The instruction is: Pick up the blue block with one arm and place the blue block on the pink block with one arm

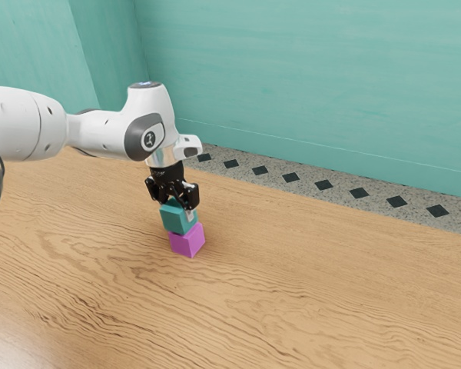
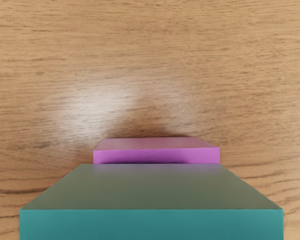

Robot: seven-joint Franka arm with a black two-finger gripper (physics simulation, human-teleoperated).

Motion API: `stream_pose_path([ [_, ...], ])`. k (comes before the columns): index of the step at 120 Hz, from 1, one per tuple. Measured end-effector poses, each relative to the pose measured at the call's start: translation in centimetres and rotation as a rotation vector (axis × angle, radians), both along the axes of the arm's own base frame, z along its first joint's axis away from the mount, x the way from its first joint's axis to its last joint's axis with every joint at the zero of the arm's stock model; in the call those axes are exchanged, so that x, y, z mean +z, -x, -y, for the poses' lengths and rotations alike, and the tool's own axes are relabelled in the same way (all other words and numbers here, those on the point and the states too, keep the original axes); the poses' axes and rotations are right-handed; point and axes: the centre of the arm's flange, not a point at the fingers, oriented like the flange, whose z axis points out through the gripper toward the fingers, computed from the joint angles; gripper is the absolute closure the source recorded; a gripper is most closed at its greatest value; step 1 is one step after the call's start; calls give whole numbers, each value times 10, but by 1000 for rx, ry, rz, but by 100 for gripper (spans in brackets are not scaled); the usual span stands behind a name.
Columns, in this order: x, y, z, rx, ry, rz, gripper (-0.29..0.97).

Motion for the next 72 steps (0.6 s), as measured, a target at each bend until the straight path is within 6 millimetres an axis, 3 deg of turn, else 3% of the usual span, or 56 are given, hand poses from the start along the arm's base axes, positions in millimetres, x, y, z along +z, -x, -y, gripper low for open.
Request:
stream_pose_path([
  [72,-4,-2,2,-2,5,-5,29],
])
